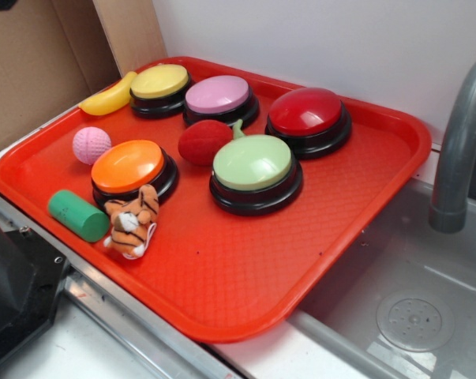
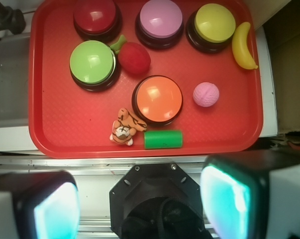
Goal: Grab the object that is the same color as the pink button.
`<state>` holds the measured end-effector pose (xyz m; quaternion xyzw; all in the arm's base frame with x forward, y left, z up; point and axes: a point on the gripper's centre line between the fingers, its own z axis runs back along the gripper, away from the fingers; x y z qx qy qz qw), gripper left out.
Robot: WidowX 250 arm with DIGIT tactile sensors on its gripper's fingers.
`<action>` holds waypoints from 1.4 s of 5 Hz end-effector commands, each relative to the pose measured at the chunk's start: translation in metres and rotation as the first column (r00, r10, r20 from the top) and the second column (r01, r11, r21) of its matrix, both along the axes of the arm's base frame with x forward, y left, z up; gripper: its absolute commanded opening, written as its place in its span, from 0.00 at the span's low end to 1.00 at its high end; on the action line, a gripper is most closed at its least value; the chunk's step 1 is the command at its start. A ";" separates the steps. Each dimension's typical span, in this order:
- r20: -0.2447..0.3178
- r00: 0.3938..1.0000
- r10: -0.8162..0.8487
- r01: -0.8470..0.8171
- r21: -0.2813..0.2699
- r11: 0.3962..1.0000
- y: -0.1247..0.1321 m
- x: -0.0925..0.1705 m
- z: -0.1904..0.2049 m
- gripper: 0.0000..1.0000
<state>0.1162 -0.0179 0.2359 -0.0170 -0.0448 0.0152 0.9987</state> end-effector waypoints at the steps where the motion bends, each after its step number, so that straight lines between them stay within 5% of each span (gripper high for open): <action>1: 0.000 1.000 0.000 0.000 0.000 1.000 0.000 0.000 0.000 1.00; 3: 0.004 0.947 0.320 -0.319 -0.042 0.947 0.031 0.024 -0.029 1.00; 4: -0.003 0.857 0.516 -0.516 -0.025 0.856 0.048 0.032 -0.054 1.00; 6: 0.046 0.506 0.861 -0.862 0.033 0.505 0.090 0.044 -0.106 1.00; 7: 0.040 0.387 0.921 -0.922 0.047 0.385 0.105 0.045 -0.130 1.00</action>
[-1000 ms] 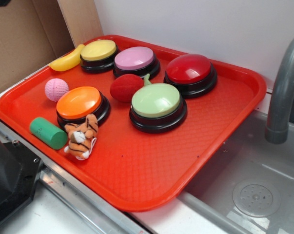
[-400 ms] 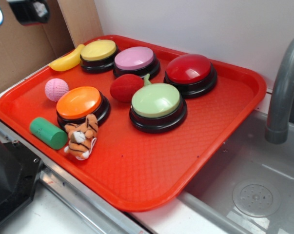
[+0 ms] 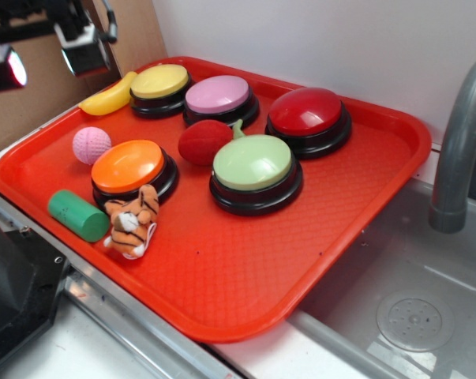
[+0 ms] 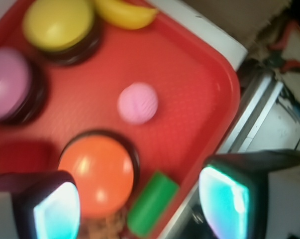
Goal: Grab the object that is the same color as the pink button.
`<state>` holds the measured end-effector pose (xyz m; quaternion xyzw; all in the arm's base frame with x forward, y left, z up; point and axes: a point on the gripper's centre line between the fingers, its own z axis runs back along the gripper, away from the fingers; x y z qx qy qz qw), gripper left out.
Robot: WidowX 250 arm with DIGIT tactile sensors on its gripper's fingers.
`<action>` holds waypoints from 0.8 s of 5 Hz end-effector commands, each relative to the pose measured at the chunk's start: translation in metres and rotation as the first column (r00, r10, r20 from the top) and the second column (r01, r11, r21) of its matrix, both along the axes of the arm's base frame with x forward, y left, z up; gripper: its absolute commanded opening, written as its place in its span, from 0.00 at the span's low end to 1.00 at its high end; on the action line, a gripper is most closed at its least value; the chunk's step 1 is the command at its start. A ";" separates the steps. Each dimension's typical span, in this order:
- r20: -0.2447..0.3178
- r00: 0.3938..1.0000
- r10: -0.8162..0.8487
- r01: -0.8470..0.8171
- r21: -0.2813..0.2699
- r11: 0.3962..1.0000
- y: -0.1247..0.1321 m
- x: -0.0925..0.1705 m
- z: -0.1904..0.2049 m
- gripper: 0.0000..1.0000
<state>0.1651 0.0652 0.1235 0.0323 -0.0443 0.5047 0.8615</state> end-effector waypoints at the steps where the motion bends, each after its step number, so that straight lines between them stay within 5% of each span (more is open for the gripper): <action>1: 0.004 0.977 0.212 -0.212 0.046 0.976 0.035 0.003 -0.047 1.00; 3: 0.102 0.981 0.163 -0.170 0.058 0.984 0.030 0.021 -0.091 1.00; 4: 0.104 0.974 0.199 -0.207 0.067 0.976 0.034 0.018 -0.096 1.00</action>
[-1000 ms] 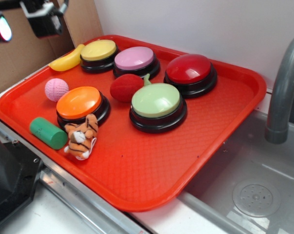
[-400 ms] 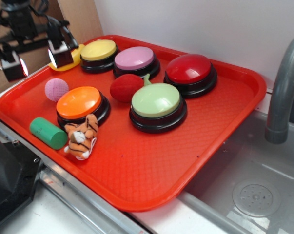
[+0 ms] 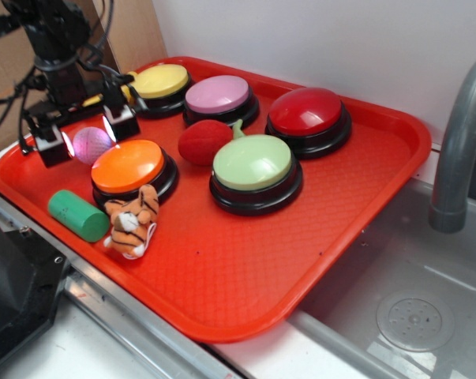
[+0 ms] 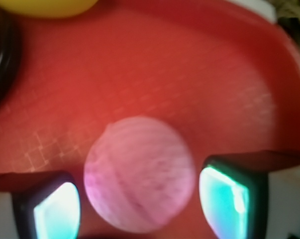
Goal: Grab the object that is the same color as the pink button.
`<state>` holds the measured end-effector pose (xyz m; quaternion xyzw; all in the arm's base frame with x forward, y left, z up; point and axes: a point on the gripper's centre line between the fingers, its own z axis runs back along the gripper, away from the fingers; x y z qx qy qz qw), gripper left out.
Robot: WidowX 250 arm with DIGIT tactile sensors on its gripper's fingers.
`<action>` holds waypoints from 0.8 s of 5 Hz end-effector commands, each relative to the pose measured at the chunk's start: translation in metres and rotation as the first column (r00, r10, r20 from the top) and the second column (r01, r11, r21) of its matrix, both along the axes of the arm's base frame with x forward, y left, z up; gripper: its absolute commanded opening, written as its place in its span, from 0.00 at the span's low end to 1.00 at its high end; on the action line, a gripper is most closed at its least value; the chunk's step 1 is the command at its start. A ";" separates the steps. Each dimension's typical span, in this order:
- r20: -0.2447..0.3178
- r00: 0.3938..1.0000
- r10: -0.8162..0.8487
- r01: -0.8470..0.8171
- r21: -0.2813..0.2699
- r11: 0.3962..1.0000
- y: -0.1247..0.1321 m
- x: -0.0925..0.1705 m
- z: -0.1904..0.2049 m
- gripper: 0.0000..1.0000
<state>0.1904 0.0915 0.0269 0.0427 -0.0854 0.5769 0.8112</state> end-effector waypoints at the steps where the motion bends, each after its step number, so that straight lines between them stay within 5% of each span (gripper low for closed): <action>1: 0.042 0.999 0.012 -0.014 0.045 0.999 0.007 -0.007 0.001 0.00; 2: 0.035 0.998 -0.043 0.041 0.051 0.998 0.005 -0.003 0.011 0.00; 3: -0.045 0.980 -0.193 0.194 0.032 0.980 0.000 0.010 0.031 0.00; 4: -0.046 0.914 -0.403 0.403 -0.010 0.915 -0.020 0.023 0.063 0.00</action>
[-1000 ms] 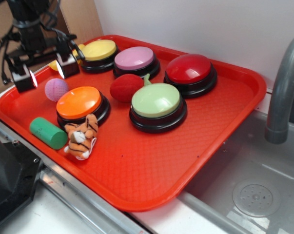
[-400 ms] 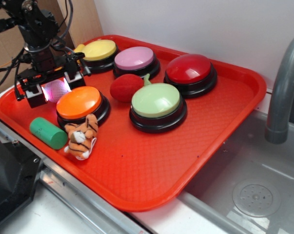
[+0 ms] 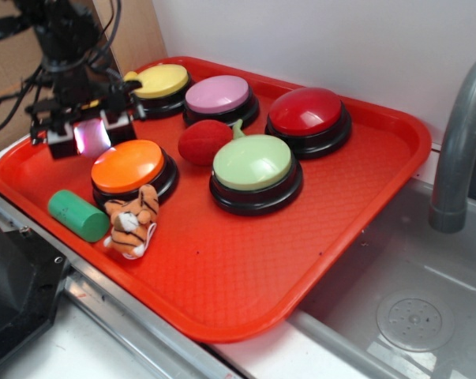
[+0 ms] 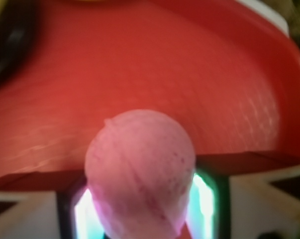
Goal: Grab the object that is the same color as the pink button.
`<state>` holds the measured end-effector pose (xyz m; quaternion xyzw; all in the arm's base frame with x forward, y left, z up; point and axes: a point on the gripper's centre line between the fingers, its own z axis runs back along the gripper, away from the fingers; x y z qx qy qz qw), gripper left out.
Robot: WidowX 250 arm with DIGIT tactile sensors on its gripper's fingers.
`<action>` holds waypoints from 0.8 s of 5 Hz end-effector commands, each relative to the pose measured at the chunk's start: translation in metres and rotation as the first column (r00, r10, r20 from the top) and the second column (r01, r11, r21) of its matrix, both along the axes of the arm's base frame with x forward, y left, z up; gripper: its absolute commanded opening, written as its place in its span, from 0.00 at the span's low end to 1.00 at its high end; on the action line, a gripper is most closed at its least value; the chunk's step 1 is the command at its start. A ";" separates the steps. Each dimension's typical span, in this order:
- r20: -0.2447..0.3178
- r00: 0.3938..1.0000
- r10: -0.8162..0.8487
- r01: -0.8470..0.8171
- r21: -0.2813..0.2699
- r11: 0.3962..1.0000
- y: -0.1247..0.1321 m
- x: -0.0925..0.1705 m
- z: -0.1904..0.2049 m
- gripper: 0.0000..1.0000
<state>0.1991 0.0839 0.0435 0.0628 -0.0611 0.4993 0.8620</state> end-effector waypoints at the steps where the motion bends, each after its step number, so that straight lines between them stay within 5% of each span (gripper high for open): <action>1: 0.040 0.898 -0.438 0.440 -0.029 0.898 -0.038 0.030 0.077 0.00; 3: 0.118 0.743 -0.659 0.666 -0.030 0.745 -0.066 0.041 0.117 0.00; 4: 0.131 0.768 -0.626 0.638 -0.075 0.767 -0.064 0.038 0.117 0.00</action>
